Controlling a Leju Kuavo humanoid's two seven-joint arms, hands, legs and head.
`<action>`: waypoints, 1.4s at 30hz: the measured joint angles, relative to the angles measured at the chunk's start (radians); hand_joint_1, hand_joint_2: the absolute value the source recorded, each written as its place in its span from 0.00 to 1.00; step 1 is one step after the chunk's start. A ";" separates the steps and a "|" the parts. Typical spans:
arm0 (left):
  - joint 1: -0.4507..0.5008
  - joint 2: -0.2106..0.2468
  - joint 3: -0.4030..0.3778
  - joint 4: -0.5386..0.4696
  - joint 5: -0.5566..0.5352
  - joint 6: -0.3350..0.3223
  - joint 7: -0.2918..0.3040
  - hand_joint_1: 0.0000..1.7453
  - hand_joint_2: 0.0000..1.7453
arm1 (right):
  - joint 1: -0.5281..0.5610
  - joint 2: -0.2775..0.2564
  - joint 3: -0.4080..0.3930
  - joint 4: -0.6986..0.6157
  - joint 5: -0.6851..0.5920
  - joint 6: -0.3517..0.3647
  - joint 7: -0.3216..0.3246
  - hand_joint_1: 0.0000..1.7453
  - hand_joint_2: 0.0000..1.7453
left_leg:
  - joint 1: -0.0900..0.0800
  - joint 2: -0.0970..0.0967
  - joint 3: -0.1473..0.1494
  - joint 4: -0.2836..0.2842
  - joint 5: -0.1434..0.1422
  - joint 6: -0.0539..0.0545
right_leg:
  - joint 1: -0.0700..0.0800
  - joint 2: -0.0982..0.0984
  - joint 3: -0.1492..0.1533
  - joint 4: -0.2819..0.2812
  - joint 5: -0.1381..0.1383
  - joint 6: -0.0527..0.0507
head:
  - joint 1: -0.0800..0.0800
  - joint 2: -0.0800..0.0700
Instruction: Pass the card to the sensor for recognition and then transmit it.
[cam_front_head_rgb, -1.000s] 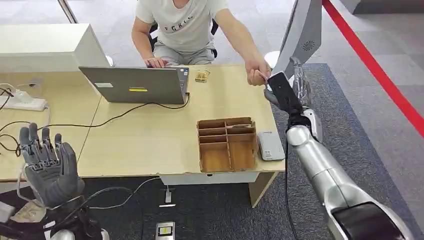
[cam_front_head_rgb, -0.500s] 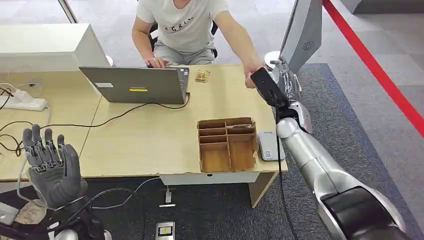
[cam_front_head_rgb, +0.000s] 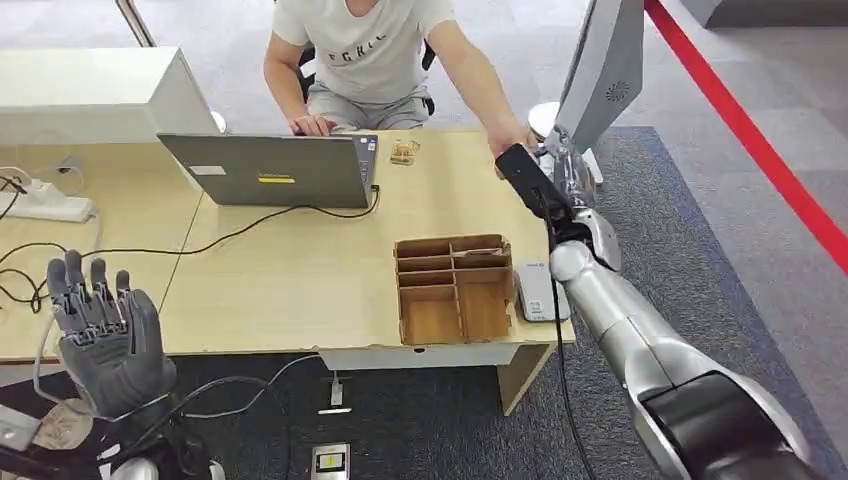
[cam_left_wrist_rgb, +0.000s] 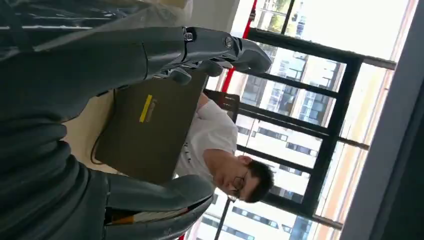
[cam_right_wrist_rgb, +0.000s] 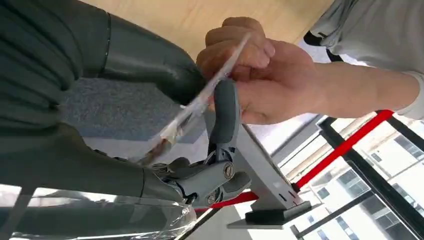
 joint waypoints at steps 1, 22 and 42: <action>0.000 0.000 0.000 0.000 0.000 0.000 0.000 0.00 1.00 | 0.000 0.000 0.000 0.002 0.001 0.000 0.002 1.00 1.00 | 0.000 0.000 0.000 0.000 0.000 0.000 | 0.000 0.000 0.000 0.000 0.000 0.000 | 0.000 0.000; 0.004 0.000 0.000 0.000 -0.027 0.000 0.007 0.00 1.00 | 0.000 0.003 0.012 0.011 0.014 -0.072 -0.019 1.00 1.00 | 0.000 0.000 0.000 0.000 0.000 0.000 | 0.000 0.000 0.000 0.000 0.000 0.000 | 0.000 0.000; 0.096 0.000 0.039 -0.019 -0.056 0.000 0.007 0.00 1.00 | 0.264 -0.171 -0.033 -0.505 -0.142 -0.147 -0.039 1.00 1.00 | 0.001 -0.001 0.001 0.000 -0.001 0.000 | 0.000 -0.001 0.001 -0.002 -0.001 0.000 | 0.000 0.000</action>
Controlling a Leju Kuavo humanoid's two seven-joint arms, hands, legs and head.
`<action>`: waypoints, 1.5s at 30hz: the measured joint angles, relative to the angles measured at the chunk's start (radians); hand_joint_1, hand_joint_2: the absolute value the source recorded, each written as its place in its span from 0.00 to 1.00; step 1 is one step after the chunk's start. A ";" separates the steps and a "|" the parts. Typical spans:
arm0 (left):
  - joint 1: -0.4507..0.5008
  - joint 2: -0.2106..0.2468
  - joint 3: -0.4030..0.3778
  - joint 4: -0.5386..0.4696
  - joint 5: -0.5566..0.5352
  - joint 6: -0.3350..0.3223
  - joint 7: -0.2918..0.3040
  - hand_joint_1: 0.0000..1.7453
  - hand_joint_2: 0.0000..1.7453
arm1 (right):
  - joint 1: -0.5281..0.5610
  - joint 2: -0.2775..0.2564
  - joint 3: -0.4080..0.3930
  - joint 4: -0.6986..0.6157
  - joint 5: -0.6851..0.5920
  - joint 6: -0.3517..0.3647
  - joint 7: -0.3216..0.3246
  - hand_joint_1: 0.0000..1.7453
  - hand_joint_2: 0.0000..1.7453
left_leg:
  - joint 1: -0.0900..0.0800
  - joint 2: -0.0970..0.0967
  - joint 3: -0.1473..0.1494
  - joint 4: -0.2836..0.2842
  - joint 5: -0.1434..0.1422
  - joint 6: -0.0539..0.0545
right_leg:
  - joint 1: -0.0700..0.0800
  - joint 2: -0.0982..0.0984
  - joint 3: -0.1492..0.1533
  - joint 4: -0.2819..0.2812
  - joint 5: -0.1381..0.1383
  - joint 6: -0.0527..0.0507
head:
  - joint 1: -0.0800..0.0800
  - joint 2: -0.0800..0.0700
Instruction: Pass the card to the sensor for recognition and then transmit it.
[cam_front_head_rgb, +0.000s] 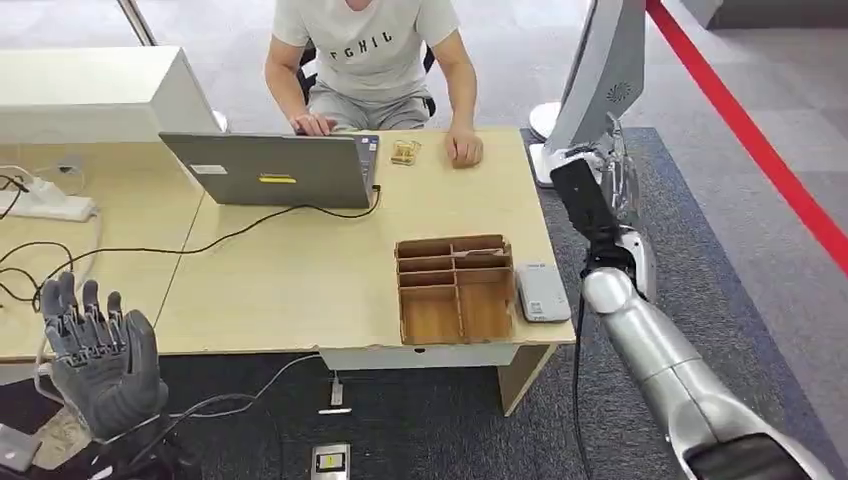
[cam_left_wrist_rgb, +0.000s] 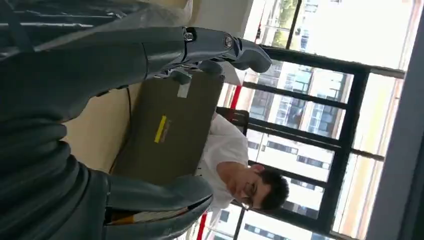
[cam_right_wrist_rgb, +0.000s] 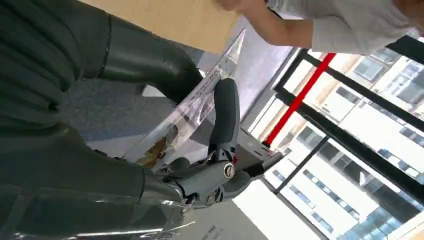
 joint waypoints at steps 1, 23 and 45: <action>0.008 0.000 0.004 -0.002 -0.002 0.000 0.000 0.00 1.00 | 0.030 -0.007 -0.003 -0.025 -0.014 -0.005 -0.006 1.00 1.00 | 0.000 0.000 0.000 0.000 0.000 0.000 | 0.000 0.000 0.000 0.000 0.000 0.000 | 0.000 0.000; 0.015 -0.017 0.127 -0.223 -0.508 0.000 0.230 0.00 1.00 | 0.409 -0.077 -0.022 -0.314 0.080 0.050 -0.039 1.00 1.00 | 0.000 0.000 0.000 -0.001 0.000 0.000 | 0.000 0.000 0.000 0.001 0.000 0.000 | 0.000 0.000; -0.093 0.052 0.063 -0.334 -0.543 0.000 0.309 0.00 1.00 | 0.459 -0.034 0.022 -0.181 0.279 0.080 0.013 1.00 1.00 | 0.000 0.000 0.000 -0.001 0.000 0.000 | 0.000 0.000 0.000 0.000 0.000 0.000 | 0.000 0.000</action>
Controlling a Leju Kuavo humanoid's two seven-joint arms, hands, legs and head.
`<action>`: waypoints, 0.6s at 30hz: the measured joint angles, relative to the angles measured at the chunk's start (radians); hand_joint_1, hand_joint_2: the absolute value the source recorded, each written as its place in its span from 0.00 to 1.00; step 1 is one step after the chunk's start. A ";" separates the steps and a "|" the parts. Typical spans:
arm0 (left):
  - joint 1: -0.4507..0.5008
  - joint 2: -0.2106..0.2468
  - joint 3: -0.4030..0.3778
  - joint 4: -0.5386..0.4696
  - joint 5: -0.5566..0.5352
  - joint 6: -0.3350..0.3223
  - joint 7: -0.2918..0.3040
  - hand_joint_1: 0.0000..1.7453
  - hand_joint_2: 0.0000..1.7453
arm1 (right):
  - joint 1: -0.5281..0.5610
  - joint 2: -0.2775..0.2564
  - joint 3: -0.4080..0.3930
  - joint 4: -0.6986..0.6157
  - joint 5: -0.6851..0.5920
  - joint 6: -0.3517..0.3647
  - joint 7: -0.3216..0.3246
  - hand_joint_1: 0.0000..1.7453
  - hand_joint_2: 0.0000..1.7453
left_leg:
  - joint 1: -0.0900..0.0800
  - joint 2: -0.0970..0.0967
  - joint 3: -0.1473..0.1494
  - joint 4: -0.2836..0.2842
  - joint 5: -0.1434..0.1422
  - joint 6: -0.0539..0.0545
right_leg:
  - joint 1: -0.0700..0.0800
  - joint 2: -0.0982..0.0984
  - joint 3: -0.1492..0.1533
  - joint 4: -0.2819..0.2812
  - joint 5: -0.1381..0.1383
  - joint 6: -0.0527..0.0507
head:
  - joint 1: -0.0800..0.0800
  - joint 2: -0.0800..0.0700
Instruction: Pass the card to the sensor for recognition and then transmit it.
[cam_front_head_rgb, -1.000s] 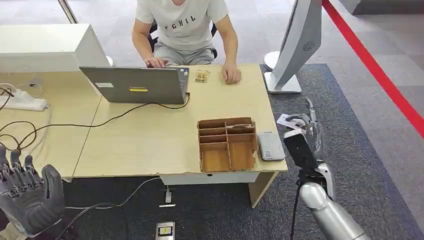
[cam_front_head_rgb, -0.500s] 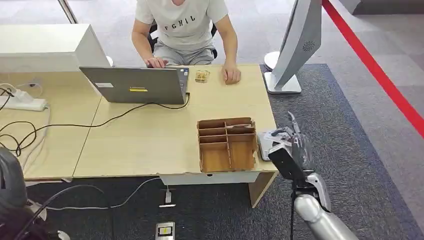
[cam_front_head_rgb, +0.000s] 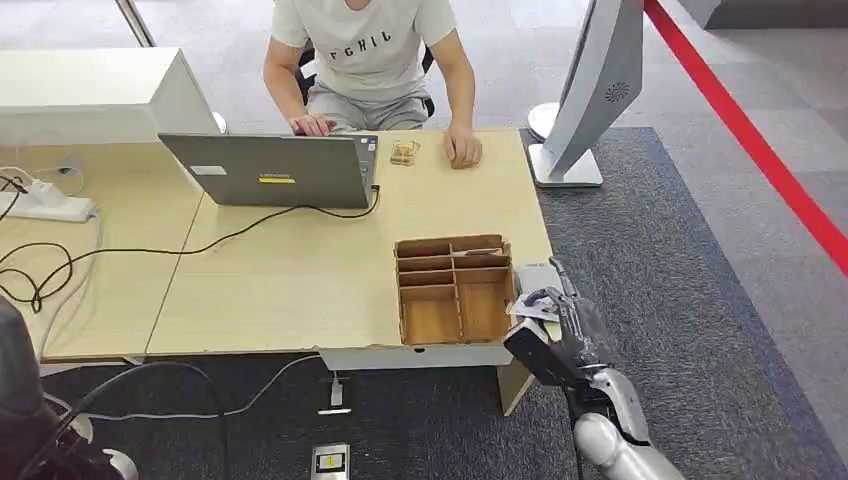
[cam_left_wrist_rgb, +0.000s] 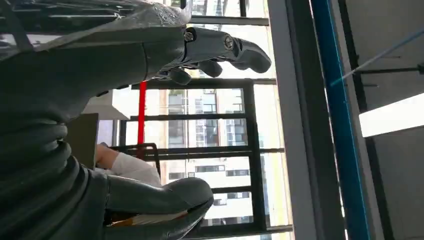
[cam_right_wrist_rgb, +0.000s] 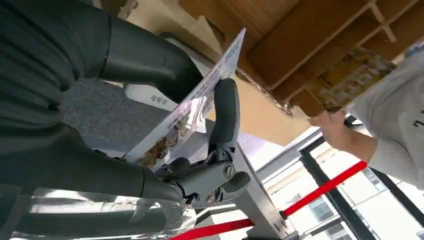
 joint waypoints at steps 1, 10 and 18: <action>-0.001 0.001 -0.004 0.000 0.002 0.000 -0.003 0.00 1.00 | 0.004 0.000 0.000 0.013 0.016 -0.004 0.004 1.00 1.00 | 0.000 0.000 0.000 0.000 0.000 0.000 | 0.000 0.000 0.000 0.000 0.000 0.000 | 0.000 0.000; -0.020 0.007 -0.030 0.000 0.023 0.000 -0.024 0.00 1.00 | 0.025 0.000 -0.010 0.115 0.046 -0.018 0.012 1.00 1.00 | 0.000 0.000 0.000 0.000 0.000 0.000 | 0.000 0.000 0.000 0.000 0.000 0.000 | 0.000 0.000; -0.036 0.014 -0.048 0.000 0.031 0.000 -0.027 0.00 1.00 | 0.014 0.000 -0.018 0.163 0.078 0.011 0.023 1.00 1.00 | 0.000 0.000 0.000 0.000 0.000 0.000 | 0.000 0.000 0.000 0.000 0.000 0.000 | 0.000 0.000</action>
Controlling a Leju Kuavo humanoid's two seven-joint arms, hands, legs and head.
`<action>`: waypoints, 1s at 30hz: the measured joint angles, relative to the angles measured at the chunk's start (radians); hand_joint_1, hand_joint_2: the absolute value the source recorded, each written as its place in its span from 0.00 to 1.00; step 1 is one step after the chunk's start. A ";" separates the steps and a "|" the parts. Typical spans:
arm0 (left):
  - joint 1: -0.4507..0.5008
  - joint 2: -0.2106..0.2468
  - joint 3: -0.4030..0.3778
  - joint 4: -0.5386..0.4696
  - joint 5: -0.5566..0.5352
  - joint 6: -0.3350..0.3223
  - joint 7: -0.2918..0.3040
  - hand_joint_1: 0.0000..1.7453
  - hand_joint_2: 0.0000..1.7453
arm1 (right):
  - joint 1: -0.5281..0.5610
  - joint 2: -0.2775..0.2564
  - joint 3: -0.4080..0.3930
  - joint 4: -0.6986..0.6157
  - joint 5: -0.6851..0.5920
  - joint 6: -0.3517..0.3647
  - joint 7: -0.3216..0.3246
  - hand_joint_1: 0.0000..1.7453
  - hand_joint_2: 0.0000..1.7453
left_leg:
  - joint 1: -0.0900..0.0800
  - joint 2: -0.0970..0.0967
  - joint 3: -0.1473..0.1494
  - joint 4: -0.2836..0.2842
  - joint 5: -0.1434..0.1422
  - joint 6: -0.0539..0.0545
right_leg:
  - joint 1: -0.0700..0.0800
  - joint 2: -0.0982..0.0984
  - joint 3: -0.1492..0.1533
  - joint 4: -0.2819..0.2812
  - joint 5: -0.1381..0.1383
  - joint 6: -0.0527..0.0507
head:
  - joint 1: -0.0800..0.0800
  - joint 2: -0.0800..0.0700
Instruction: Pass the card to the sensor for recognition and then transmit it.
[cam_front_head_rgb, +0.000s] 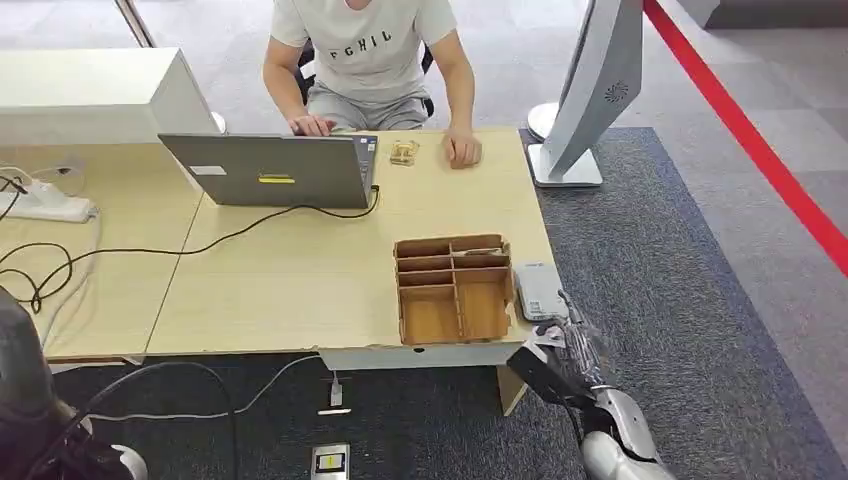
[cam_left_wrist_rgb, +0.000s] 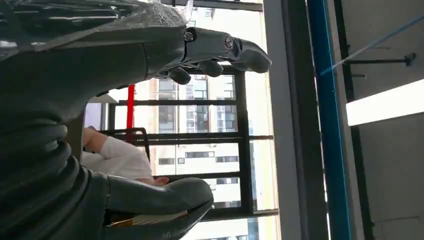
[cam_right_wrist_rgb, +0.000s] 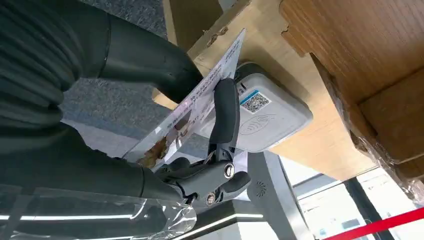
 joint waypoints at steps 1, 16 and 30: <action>-0.002 0.000 -0.001 0.000 0.000 0.000 0.003 0.00 1.00 | -0.004 0.000 -0.002 0.005 0.004 0.005 0.000 1.00 1.00 | 0.000 0.000 0.000 0.000 0.000 0.000 | 0.000 0.000 0.000 0.000 0.000 0.000 | 0.000 0.000; -0.015 0.008 -0.011 0.004 0.048 0.000 -0.011 0.00 1.00 | -0.119 -0.048 -0.038 0.011 0.061 0.043 0.031 1.00 1.00 | 0.000 0.000 0.000 0.000 0.000 0.000 | 0.000 0.000 0.000 0.000 0.000 0.000 | 0.000 0.000; -0.015 0.011 -0.023 0.012 0.070 0.000 -0.029 0.00 1.00 | -0.126 -0.065 -0.049 -0.005 0.053 0.073 0.039 1.00 1.00 | 0.000 0.000 0.000 0.000 0.000 0.000 | 0.000 0.000 0.000 0.000 0.000 0.000 | 0.000 0.000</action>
